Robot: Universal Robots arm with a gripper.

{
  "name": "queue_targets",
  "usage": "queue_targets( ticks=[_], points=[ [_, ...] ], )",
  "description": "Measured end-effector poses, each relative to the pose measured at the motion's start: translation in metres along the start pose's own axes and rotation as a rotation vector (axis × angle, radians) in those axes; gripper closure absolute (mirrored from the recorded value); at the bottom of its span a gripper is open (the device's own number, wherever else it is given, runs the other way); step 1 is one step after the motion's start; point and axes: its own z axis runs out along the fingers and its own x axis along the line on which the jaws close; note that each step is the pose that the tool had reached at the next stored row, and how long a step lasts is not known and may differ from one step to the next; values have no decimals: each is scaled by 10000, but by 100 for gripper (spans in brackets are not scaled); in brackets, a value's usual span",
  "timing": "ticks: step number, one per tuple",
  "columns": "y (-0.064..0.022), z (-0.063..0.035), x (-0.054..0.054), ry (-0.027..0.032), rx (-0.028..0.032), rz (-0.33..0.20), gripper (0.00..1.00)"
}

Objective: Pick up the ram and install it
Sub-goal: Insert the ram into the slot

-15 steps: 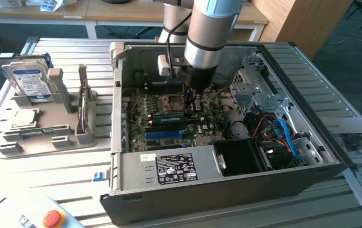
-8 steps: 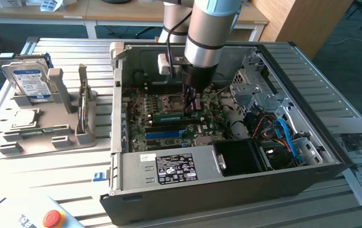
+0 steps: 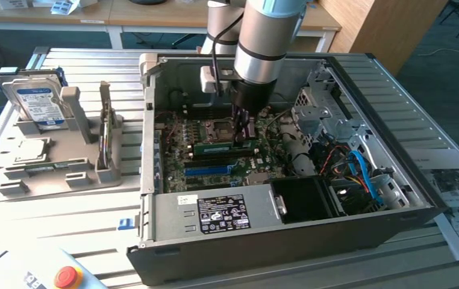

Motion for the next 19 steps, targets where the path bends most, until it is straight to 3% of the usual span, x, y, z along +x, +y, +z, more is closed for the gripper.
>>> queue_targets(
  ticks=[3, 10, 19],
  points=[
    [-5, -1, 1, 3, -26, -1, 88],
    [-35, -2, 0, 4, -192, -2, 88],
    [-24, 0, 0, 3, -204, 0, 88]
  ],
)
